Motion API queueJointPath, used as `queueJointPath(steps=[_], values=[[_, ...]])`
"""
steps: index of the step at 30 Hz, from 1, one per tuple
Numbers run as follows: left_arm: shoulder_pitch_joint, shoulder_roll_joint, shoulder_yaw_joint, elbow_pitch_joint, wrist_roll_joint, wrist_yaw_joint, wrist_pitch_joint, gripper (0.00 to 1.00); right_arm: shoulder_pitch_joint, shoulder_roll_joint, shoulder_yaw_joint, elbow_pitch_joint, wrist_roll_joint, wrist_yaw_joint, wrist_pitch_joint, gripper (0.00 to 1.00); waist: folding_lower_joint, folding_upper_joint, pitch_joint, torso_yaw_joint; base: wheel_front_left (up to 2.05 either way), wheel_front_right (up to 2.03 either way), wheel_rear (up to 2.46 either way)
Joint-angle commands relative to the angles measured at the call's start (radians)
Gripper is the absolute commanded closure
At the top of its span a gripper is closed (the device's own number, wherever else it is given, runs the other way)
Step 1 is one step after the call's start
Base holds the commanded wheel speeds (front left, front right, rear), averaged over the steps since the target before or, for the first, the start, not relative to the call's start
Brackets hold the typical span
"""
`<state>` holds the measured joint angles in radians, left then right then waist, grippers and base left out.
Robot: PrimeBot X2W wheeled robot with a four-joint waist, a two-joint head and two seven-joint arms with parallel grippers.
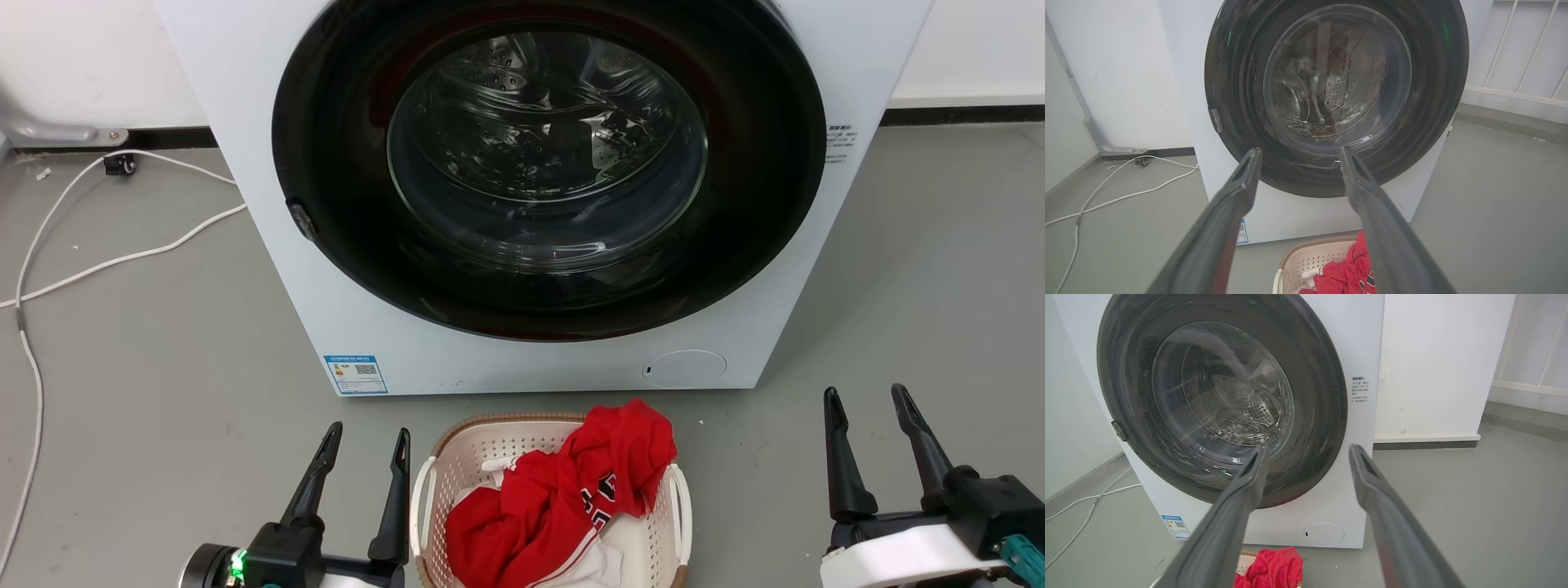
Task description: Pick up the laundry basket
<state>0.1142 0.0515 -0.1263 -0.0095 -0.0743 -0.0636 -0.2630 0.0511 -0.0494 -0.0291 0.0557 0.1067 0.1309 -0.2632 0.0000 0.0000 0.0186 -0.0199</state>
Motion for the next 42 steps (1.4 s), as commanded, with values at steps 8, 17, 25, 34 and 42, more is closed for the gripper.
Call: queueJointPath(steps=[8, 17, 25, 34, 42], values=[[0.004, -0.001, -0.003, 0.004, -0.006, 0.000, -0.003, 0.00, 0.005, -0.002, 0.003, 0.002, 0.006, 0.000, -0.003, 0.00, 0.0000, 0.0000, -0.003, 0.000, 0.00, 0.00, 0.00], [0.004, -0.001, -0.008, 0.000, -0.014, 0.003, -0.003, 0.00, 0.008, -0.002, 0.002, -0.001, 0.004, 0.000, -0.003, 0.00, 0.0000, 0.0000, 0.002, 0.001, 0.00, 0.00, 0.00], [-0.009, -0.001, -0.008, 0.003, -0.017, 0.005, -0.003, 0.00, -0.003, -0.002, 0.000, -0.001, 0.001, 0.000, -0.002, 0.00, 0.0000, 0.0000, 0.024, 0.002, 0.00, 0.00, 0.00], [-0.068, -0.002, 0.011, 0.054, -0.018, -0.015, -0.003, 0.00, -0.060, -0.002, -0.002, 0.069, -0.025, 0.000, -0.002, 0.00, 0.0000, 0.0000, 0.140, -0.001, 0.00, 0.00, 0.00], [-0.213, 0.014, 0.057, 0.191, -0.003, -0.040, -0.003, 0.00, -0.186, -0.001, 0.014, 0.171, -0.049, 0.000, 0.054, 0.00, 0.0000, 0.0000, 0.323, -0.009, 0.00, 0.00, 0.00]])
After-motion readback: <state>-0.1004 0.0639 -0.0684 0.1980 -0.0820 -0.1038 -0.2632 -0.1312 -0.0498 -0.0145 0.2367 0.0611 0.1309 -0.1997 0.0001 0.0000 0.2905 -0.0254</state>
